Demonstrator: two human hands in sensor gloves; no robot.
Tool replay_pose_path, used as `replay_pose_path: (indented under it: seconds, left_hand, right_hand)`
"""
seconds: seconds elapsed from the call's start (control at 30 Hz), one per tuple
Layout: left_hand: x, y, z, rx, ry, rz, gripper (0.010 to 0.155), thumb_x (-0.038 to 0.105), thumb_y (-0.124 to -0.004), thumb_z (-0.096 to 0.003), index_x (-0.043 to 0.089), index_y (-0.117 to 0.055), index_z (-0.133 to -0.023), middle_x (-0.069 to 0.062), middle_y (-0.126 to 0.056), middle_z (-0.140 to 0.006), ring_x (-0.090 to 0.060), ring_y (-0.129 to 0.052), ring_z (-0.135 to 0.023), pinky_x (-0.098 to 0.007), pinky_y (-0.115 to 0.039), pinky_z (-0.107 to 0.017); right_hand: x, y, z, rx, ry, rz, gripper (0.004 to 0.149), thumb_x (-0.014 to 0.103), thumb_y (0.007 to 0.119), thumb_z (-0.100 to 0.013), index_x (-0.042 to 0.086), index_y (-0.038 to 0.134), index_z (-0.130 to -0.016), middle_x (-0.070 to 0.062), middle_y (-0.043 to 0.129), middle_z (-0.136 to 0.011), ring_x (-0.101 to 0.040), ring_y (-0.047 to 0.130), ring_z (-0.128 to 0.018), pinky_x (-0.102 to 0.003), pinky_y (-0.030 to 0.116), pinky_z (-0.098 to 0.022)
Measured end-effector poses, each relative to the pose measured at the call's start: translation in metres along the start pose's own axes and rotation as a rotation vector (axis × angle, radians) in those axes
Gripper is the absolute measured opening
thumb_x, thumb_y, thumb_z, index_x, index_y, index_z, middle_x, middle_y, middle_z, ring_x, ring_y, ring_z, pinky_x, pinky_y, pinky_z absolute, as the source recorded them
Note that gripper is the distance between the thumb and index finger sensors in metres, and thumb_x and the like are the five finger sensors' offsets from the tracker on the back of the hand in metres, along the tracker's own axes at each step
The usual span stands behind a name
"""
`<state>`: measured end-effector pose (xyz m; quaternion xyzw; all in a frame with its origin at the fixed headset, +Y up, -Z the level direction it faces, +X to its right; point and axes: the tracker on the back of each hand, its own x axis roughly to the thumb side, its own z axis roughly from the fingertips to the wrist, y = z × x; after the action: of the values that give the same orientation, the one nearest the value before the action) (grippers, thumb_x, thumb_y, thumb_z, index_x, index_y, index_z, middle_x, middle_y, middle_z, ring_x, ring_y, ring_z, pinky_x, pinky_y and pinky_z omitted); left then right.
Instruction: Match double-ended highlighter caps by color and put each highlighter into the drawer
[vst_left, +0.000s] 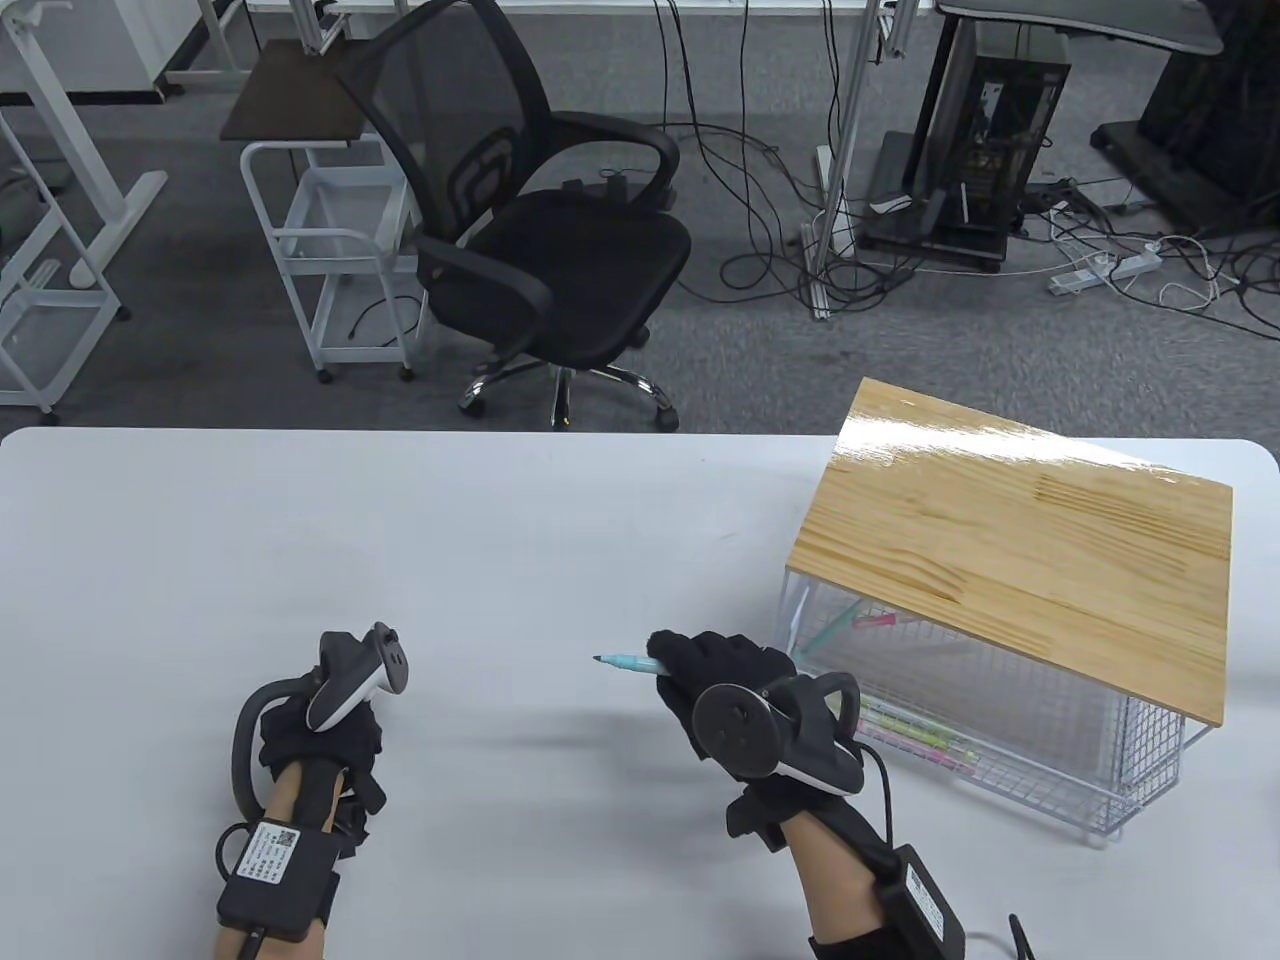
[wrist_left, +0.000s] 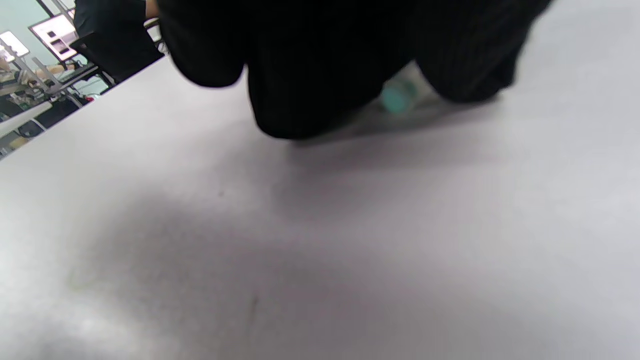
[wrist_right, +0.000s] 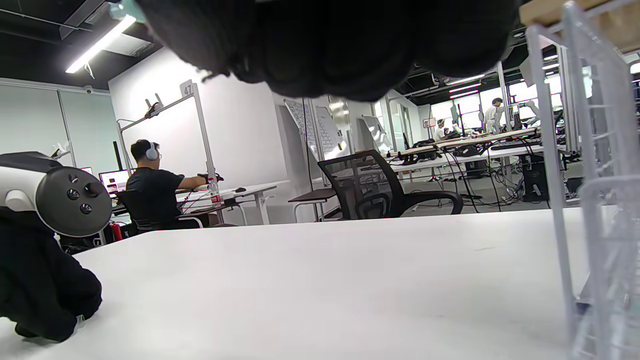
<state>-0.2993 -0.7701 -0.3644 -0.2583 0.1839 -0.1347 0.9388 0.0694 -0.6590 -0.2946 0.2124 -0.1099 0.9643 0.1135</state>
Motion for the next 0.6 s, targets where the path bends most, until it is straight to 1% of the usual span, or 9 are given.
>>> replay_pose_path:
  seconds: [0.1,0.23,0.33,0.4,0.5,0.53,0.6]
  left_hand:
    - [0.003,-0.001,0.001,0.018,0.001,-0.026,0.051,0.045,-0.074,-0.0562,0.028,-0.065,-0.104,-0.004,-0.082,-0.099,-0.020,-0.089,-0.088,-0.055,-0.066,-0.080]
    - [0.004,-0.002,0.001,0.010,-0.008,-0.040,0.050,0.045,-0.071,-0.0575,0.028,-0.063,-0.104,-0.004,-0.080,-0.099,-0.020,-0.088,-0.089,-0.055,-0.066,-0.080]
    - [0.001,-0.003,-0.001,-0.017,-0.019,-0.010,0.049,0.045,-0.070,-0.0586,0.029,-0.060,-0.105,-0.004,-0.078,-0.099,-0.020,-0.085,-0.089,-0.054,-0.065,-0.081]
    - [0.000,-0.002,-0.001,-0.013,-0.032,0.017,0.049,0.044,-0.068,-0.0597,0.030,-0.058,-0.105,-0.005,-0.077,-0.101,-0.022,-0.085,-0.090,-0.054,-0.064,-0.081]
    - [0.000,0.005,0.004,0.016,-0.064,0.059,0.049,0.043,-0.064,-0.0608,0.032,-0.051,-0.106,-0.008,-0.074,-0.109,-0.027,-0.086,-0.094,-0.055,-0.066,-0.079]
    - [0.001,0.010,0.007,0.033,-0.094,0.087,0.049,0.043,-0.063,-0.0614,0.032,-0.048,-0.107,-0.010,-0.072,-0.112,-0.028,-0.086,-0.095,-0.056,-0.068,-0.078]
    - [0.005,0.019,0.016,0.059,-0.166,0.138,0.048,0.043,-0.061,-0.0620,0.035,-0.044,-0.107,-0.008,-0.073,-0.112,-0.029,-0.090,-0.093,-0.056,-0.072,-0.076]
  right_hand:
    - [0.000,0.000,0.000,0.007,-0.002,0.006,0.046,0.042,0.067,-0.059,0.034,0.063,-0.104,-0.001,0.085,-0.081,-0.023,0.090,-0.060,-0.055,0.079,-0.052]
    - [0.001,0.001,0.000,0.016,-0.004,0.009,0.046,0.042,0.067,-0.058,0.034,0.063,-0.104,-0.001,0.086,-0.081,-0.023,0.090,-0.060,-0.055,0.079,-0.052]
    - [0.001,0.001,-0.001,0.019,-0.003,0.009,0.046,0.042,0.067,-0.059,0.034,0.062,-0.104,-0.001,0.085,-0.082,-0.023,0.090,-0.061,-0.055,0.079,-0.053]
    - [0.000,0.002,-0.001,0.022,-0.001,0.011,0.046,0.042,0.067,-0.058,0.034,0.063,-0.104,-0.001,0.086,-0.081,-0.023,0.090,-0.060,-0.055,0.079,-0.052]
    - [-0.002,0.002,-0.001,0.026,0.007,0.025,0.046,0.042,0.067,-0.059,0.034,0.063,-0.104,-0.001,0.085,-0.081,-0.023,0.090,-0.061,-0.055,0.079,-0.052]
    - [-0.003,0.002,-0.001,0.028,0.012,0.030,0.046,0.042,0.068,-0.058,0.035,0.065,-0.103,-0.001,0.087,-0.080,-0.024,0.091,-0.059,-0.056,0.080,-0.052]
    - [-0.004,0.001,-0.001,0.030,0.019,0.038,0.046,0.042,0.067,-0.059,0.034,0.063,-0.104,-0.001,0.085,-0.082,-0.024,0.090,-0.061,-0.055,0.079,-0.053]
